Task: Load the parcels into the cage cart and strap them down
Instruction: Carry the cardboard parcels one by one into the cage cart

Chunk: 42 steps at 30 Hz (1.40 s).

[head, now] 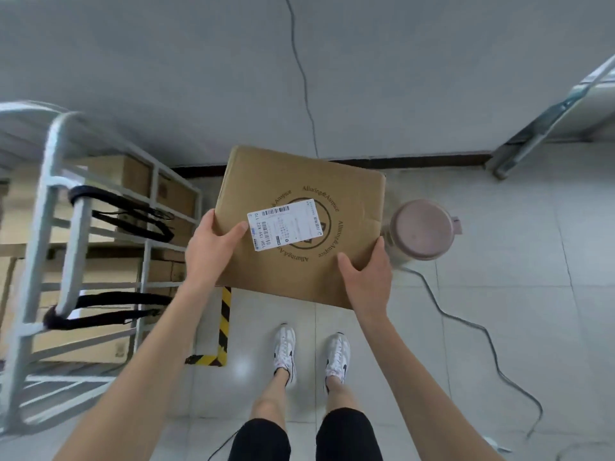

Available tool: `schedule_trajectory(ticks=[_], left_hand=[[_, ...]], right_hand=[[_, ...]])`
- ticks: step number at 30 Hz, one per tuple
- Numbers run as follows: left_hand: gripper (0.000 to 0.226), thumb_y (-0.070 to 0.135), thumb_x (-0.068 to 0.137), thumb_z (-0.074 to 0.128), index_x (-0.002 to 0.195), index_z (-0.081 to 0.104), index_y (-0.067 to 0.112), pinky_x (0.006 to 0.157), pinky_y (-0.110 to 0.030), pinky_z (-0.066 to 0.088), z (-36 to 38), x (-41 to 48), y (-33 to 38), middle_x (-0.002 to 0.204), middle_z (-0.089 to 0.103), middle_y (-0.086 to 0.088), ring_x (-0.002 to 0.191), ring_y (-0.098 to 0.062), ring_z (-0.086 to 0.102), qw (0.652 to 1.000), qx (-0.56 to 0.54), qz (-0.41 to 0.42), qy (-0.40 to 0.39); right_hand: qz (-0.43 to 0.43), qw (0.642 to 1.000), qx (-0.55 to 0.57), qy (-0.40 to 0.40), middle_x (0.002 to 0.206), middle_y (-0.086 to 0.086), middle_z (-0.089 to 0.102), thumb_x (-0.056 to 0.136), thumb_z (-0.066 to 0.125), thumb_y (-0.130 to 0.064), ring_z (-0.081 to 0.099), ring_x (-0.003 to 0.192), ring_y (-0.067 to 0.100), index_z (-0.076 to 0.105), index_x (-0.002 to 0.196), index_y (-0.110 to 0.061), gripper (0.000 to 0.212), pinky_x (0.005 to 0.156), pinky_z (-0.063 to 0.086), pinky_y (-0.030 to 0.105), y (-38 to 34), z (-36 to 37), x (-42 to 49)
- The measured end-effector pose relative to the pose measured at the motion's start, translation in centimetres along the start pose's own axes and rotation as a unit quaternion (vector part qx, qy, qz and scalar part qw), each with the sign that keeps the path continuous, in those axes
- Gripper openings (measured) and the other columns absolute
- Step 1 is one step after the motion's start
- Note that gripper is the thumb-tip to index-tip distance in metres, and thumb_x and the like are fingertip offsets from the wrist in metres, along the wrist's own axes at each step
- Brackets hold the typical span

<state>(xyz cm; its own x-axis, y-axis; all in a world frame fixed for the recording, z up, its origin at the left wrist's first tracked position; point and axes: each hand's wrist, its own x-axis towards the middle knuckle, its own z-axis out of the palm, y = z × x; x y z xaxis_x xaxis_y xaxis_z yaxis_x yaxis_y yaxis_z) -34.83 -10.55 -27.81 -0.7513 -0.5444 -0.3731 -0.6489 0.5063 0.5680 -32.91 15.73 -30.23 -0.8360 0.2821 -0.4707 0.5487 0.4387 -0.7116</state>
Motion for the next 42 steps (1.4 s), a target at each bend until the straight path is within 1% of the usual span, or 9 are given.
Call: schedule_trajectory(ticks=[3, 8, 14, 16, 20, 25, 31, 35, 42], left_hand=[[0.081, 0.068, 0.081, 0.063, 0.149, 0.039, 0.031, 0.088, -0.039, 0.043, -7.4, -4.7, 0.6, 0.127, 0.058, 0.010, 0.110, -0.011, 0.052, 0.997, -0.033, 0.015, 0.070], [0.066, 0.073, 0.076, 0.063, 0.133, 0.047, 0.046, 0.082, -0.040, 0.048, -18.7, -13.3, -3.0, 0.109, 0.057, 0.024, 0.104, -0.011, 0.057, 0.980, -0.105, -0.012, 0.171], [0.067, 0.067, 0.080, 0.069, 0.138, 0.051, 0.039, 0.068, -0.027, 0.041, -29.5, -23.0, -12.3, 0.104, 0.057, 0.026, 0.092, -0.005, 0.057, 0.936, -0.137, -0.079, 0.315], [0.070, 0.069, 0.080, 0.067, 0.141, 0.047, 0.041, 0.071, -0.030, 0.043, -32.5, -27.0, -16.3, 0.106, 0.058, 0.024, 0.093, -0.007, 0.058, 0.917, -0.146, -0.112, 0.355], [0.074, 0.069, 0.081, 0.066, 0.143, 0.048, 0.033, 0.081, -0.036, 0.045, -37.2, -34.7, -25.0, 0.122, 0.064, 0.013, 0.107, -0.019, 0.061, 0.875, -0.167, -0.179, 0.418], [0.089, 0.077, 0.069, 0.059, 0.143, 0.049, 0.028, 0.098, -0.048, 0.051, -42.1, -42.6, -35.1, 0.129, 0.066, 0.005, 0.117, -0.023, 0.062, 0.838, -0.209, -0.211, 0.457], [0.083, 0.073, 0.072, 0.064, 0.142, 0.049, 0.031, 0.097, -0.050, 0.053, -47.1, -46.5, -43.2, 0.127, 0.067, 0.010, 0.116, -0.019, 0.063, 0.828, -0.246, -0.199, 0.462], [0.079, 0.078, 0.069, 0.061, 0.135, 0.053, 0.036, 0.093, -0.049, 0.055, -50.3, -45.4, -46.7, 0.118, 0.069, 0.016, 0.109, -0.017, 0.065, 0.828, -0.245, -0.195, 0.465], [0.076, 0.073, 0.074, 0.063, 0.138, 0.054, 0.032, 0.089, -0.037, 0.051, -57.6, -39.1, -51.2, 0.123, 0.067, 0.016, 0.112, -0.016, 0.062, 0.829, -0.237, -0.167, 0.479]], right_hand=[[-0.071, 0.997, 0.012, -0.027, 0.157, -0.002, 0.036, 0.084, 0.068, -0.050, 0.032, 0.143, 0.020, 0.020, 0.158, -0.021, 0.094, 0.118, 0.029, 0.041, -4.7, -1.8, -3.6], [-0.180, 0.975, 0.039, -0.128, 0.156, -0.010, 0.034, 0.083, 0.071, -0.052, 0.034, 0.138, 0.003, 0.020, 0.158, -0.027, 0.094, 0.108, 0.028, 0.025, -11.1, -2.5, -12.2], [-0.275, 0.933, 0.026, -0.232, 0.156, -0.014, 0.034, 0.082, 0.073, -0.050, 0.038, 0.138, 0.007, 0.016, 0.158, -0.033, 0.097, 0.113, 0.036, 0.035, -15.7, 2.0, -25.3], [-0.302, 0.914, 0.018, -0.271, 0.155, -0.012, 0.035, 0.082, 0.074, -0.049, 0.040, 0.138, 0.010, 0.017, 0.158, -0.033, 0.097, 0.113, 0.039, 0.041, -16.6, 4.4, -30.0], [-0.363, 0.875, -0.013, -0.320, 0.155, -0.008, 0.037, 0.084, 0.075, -0.043, 0.042, 0.135, 0.013, 0.019, 0.158, -0.029, 0.093, 0.106, 0.039, 0.036, -17.7, 10.1, -39.4], [-0.422, 0.834, -0.041, -0.353, 0.156, -0.009, 0.037, 0.086, 0.073, -0.043, 0.042, 0.135, 0.012, 0.019, 0.158, -0.028, 0.091, 0.107, 0.040, 0.038, -16.1, 16.4, -51.3], [-0.434, 0.824, -0.051, -0.360, 0.157, -0.007, 0.034, 0.088, 0.071, -0.043, 0.040, 0.138, 0.015, 0.015, 0.159, -0.026, 0.091, 0.108, 0.040, 0.042, -14.3, 21.0, -60.0], [-0.448, 0.826, -0.059, -0.338, 0.159, -0.007, 0.033, 0.088, 0.071, -0.042, 0.037, 0.141, 0.016, 0.016, 0.159, -0.025, 0.092, 0.113, 0.037, 0.044, -15.5, 23.7, -62.9], [-0.464, 0.831, -0.055, -0.303, 0.154, -0.005, 0.040, 0.086, 0.073, -0.043, 0.045, 0.135, 0.018, 0.022, 0.157, -0.027, 0.089, 0.108, 0.042, 0.047, -20.9, 31.2, -65.9]])
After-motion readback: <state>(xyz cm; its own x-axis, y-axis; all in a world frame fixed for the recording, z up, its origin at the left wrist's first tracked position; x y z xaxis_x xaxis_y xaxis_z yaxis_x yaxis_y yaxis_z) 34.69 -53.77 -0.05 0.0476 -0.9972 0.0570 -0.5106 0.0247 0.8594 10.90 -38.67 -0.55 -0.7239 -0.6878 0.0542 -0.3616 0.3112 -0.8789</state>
